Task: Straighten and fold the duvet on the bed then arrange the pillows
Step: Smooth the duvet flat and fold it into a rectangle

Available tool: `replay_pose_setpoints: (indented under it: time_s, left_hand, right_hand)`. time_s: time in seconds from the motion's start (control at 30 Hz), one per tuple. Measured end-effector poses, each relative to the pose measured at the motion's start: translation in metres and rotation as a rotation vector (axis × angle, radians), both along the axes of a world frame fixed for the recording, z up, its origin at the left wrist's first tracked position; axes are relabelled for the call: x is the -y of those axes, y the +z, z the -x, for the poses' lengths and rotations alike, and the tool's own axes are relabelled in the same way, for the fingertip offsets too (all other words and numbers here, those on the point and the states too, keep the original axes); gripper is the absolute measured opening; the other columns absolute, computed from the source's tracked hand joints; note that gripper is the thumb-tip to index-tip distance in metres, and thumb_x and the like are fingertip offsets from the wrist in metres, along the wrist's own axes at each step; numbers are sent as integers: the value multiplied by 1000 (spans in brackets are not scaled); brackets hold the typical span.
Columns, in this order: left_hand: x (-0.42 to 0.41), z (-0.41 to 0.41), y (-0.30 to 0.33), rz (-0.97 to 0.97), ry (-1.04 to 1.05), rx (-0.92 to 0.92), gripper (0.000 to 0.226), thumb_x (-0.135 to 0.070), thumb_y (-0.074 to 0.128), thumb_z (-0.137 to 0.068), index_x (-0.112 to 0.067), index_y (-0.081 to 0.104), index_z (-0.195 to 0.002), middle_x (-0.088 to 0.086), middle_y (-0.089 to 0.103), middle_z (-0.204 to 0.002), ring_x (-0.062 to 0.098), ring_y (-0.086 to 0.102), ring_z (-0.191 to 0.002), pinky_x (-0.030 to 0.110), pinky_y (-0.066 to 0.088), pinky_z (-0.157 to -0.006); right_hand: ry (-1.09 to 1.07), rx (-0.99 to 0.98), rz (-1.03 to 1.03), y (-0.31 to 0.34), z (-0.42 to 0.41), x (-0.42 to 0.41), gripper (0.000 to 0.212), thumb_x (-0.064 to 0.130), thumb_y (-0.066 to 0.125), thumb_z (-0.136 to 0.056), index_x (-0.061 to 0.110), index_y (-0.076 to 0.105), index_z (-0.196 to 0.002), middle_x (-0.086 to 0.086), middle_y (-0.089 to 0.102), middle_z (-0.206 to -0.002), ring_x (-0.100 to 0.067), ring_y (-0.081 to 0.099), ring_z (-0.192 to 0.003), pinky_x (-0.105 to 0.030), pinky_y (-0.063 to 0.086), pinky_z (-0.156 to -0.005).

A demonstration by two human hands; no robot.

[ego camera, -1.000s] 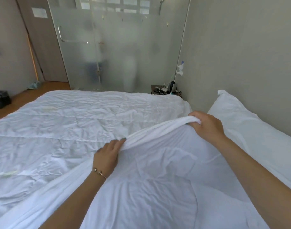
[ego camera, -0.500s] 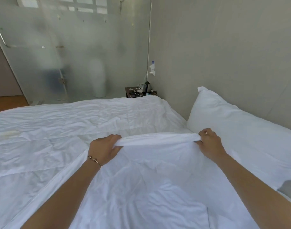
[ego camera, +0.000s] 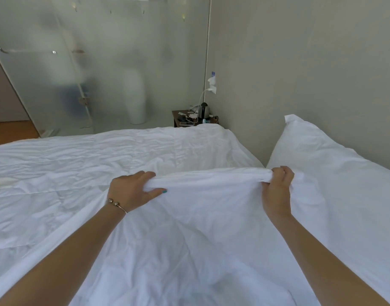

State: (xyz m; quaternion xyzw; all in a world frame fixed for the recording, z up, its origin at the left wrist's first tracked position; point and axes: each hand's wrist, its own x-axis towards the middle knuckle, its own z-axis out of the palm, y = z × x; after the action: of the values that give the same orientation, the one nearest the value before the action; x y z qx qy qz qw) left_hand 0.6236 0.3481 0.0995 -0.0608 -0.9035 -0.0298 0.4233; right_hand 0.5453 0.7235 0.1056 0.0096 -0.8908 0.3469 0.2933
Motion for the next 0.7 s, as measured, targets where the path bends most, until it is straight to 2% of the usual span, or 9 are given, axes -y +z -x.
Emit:
replay_pose_setpoints:
  time_s: [0.1,0.2,0.3,0.33,0.4,0.47,0.53,0.63,0.7]
  left_hand:
    - [25,72,30,65,35,9,59,-80,43,-74,-27,66,-91,-6,69,-75,23,67,-55,25,44,-47]
    - [53,166,33,133,63,89,57,-75,48,-69,-27,69,-93,-7,71,-79,23,67,-56,24,44,-50]
    - [85,263,-12,103,145,241,64,-78,42,-69,-31,67,-103,-9,69,-88,23,68,-65,26,45,-58]
    - [96,294,-35,88,186,297,66,-79,39,-69,-34,63,-110,-9,67,-92,23,68,-73,28,46,-64]
    - [109,345,-88,134,238,427,73,-80,37,-70,-39,51,-129,-5,61,-109,25,62,-98,35,43,-85]
    - [97,379,-147,137,225,601,86,-84,36,-68,-43,31,-144,-2,47,-133,28,42,-129,40,28,-107]
    - [65,393,-203,27,212,789,96,-89,33,-65,-48,13,-148,-3,28,-151,27,14,-146,46,10,-118]
    - [13,387,-282,-190,335,1046,96,-91,31,-66,-55,-12,-144,-4,-5,-161,31,-17,-146,60,-11,-114]
    - [-4,375,-321,-311,471,1198,96,-93,27,-65,-58,-23,-138,-6,-26,-157,37,-31,-140,68,-14,-107]
  right_hand:
    - [29,-156,-77,8,84,22,39,-3,61,-86,14,32,-105,-28,31,-142,-46,51,-105,-50,46,-84]
    - [97,-190,-135,0,197,65,48,-2,68,-79,13,33,-108,-32,31,-143,-48,46,-112,-54,39,-88]
    - [251,-164,-252,-58,304,120,59,4,78,-71,13,36,-110,-32,30,-145,-48,53,-98,-50,44,-81]
    - [298,-113,-269,-88,332,135,62,8,78,-72,13,35,-116,-29,22,-150,-48,53,-101,-50,47,-82]
    - [298,55,-291,-152,372,159,74,23,75,-80,20,25,-134,-19,0,-158,-45,45,-122,-55,45,-93]
    - [235,336,-369,-217,392,164,80,46,62,-87,34,9,-147,-7,-15,-160,-40,22,-141,-64,29,-104]
    - [255,587,-549,-276,400,153,74,66,38,-91,46,-4,-149,4,-20,-160,-33,-2,-148,-67,11,-110]
    - [269,790,-742,-342,400,125,68,75,7,-87,52,-23,-143,11,-18,-160,-27,-14,-147,-64,-4,-111]
    - [269,758,-771,-369,392,114,66,75,-4,-83,53,-28,-140,12,-14,-161,-27,-11,-148,-61,-8,-112]
